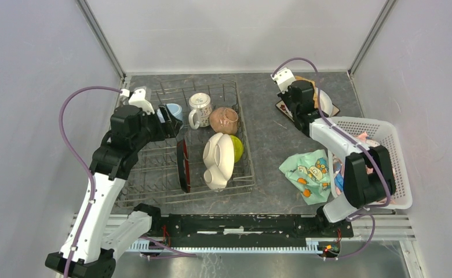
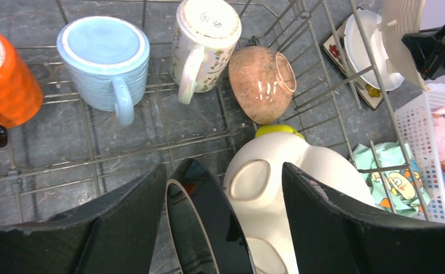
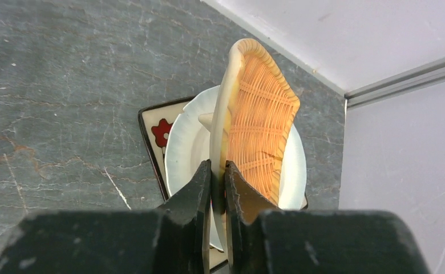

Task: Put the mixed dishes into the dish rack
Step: Pick up the plate at the center of the board.

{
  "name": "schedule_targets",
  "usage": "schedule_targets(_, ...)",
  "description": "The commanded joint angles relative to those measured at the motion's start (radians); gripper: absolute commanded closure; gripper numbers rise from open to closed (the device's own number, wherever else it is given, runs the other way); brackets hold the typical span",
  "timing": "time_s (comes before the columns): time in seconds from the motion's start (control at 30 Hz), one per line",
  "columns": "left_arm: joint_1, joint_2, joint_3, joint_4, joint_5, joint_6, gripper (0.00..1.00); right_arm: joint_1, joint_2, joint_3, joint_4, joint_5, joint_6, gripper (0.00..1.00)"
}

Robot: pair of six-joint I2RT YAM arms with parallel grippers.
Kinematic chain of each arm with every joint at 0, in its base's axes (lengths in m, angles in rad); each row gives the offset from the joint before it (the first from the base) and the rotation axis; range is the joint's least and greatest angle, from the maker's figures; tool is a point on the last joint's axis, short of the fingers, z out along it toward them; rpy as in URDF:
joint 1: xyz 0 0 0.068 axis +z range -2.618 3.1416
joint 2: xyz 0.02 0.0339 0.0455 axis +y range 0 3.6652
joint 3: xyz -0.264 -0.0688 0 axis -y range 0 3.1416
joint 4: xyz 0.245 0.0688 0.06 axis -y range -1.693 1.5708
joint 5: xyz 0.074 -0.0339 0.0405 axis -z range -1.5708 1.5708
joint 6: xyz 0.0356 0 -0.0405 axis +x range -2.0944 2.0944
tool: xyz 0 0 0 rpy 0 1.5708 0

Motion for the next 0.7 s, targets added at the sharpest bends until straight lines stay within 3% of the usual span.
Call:
schedule_targets(0.0, 0.003, 0.02, 0.047, 0.093, 0.075, -0.037, 0.19, -0.002, -0.135, -0.01, 0.087, -0.05, -0.028, 1.0)
schedule_targets(0.3, 0.003, 0.043, 0.066, 0.216, 0.219, -0.115, 0.17, 0.056, -0.351, -0.016, 0.164, -0.192, -0.055, 1.0)
schedule_targets(0.5, 0.003, 0.078, 0.108, 0.239, 0.235, -0.091, 0.17, 0.141, -0.525, -0.133, 0.304, -0.368, -0.17, 1.0)
schedule_targets(0.67, 0.003, 0.149, 0.214, 0.195, 0.263, -0.059, 0.16, 0.251, -0.606, -0.152, 0.305, -0.471, -0.285, 1.0)
